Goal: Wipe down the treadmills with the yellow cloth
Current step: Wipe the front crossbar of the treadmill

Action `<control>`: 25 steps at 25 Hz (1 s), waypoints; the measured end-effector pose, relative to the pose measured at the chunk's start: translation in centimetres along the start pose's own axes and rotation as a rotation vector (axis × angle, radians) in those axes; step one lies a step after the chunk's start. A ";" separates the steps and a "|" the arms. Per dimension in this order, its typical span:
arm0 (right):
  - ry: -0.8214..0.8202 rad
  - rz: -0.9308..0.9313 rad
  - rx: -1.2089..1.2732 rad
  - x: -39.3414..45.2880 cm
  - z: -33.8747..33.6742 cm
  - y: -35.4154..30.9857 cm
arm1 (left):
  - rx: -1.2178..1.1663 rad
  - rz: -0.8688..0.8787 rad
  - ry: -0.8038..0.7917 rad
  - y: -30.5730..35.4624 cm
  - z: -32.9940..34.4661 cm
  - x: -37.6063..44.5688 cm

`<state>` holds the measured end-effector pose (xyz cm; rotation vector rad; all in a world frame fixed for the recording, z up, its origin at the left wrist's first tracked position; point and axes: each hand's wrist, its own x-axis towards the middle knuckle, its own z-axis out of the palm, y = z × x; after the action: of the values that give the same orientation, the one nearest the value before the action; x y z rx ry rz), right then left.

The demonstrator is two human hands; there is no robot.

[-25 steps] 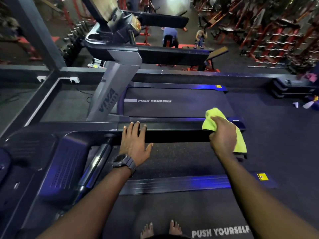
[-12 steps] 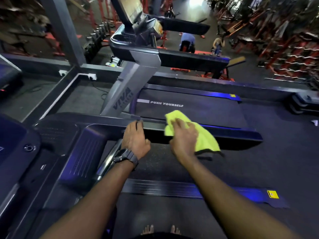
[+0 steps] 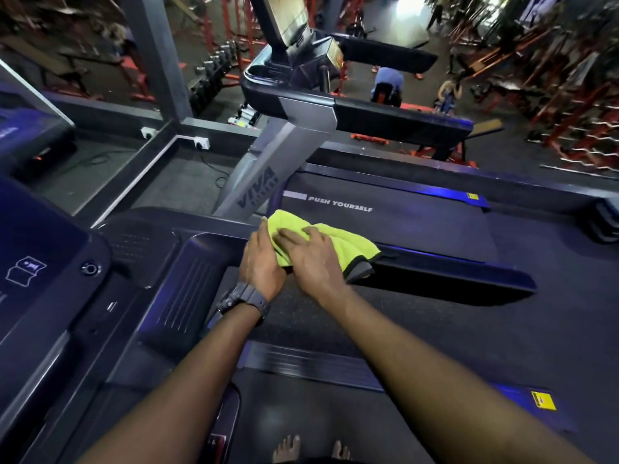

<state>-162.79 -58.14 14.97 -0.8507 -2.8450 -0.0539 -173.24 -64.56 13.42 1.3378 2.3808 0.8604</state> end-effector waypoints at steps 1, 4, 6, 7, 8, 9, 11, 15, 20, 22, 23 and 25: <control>-0.016 -0.067 0.036 -0.4 0.0 2.1 | 0.007 0.005 0.017 0.0 -0.1 -0.2; 0.061 0.305 0.089 -3.4 -0.3 7.9 | 0.077 0.096 0.008 1.2 0.4 -0.3; 0.126 0.438 0.057 -5.1 -0.3 6.9 | 0.113 0.176 -0.080 3.2 1.7 -0.2; 0.137 0.338 0.022 -6.2 0.0 6.6 | 0.134 0.241 -0.124 4.2 2.5 -0.3; 0.128 0.231 -0.009 -7.3 0.1 7.5 | 0.143 0.295 -0.152 5.3 3.4 -0.5; 0.098 0.190 0.001 -8.4 -0.4 9.1 | 0.140 0.330 -0.172 6.2 4.1 -0.6; 0.111 0.414 0.069 -11.2 -1.6 13.7 | 0.143 0.402 -0.201 8.3 5.7 -1.0; 0.120 0.529 -0.002 -14.0 -1.1 15.5 | 0.219 0.558 -0.282 12.8 9.0 -2.1; 0.226 0.649 0.099 -18.8 -2.1 22.3 | 0.264 0.583 -0.294 15.8 11.5 -2.9; 0.224 0.629 0.025 -20.3 -1.5 23.2 | 0.270 0.590 -0.303 17.8 12.8 -3.4; 0.206 0.531 -0.005 -21.0 -1.0 23.5 | 0.271 0.587 -0.306 19.0 13.5 -3.8; 0.249 0.465 0.039 -22.7 -0.8 25.1 | 0.287 0.574 -0.315 20.8 15.0 -4.6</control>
<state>-130.27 -49.54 11.43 -1.3645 -2.3512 -0.0400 -149.09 -54.83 14.35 2.1479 1.9470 0.3847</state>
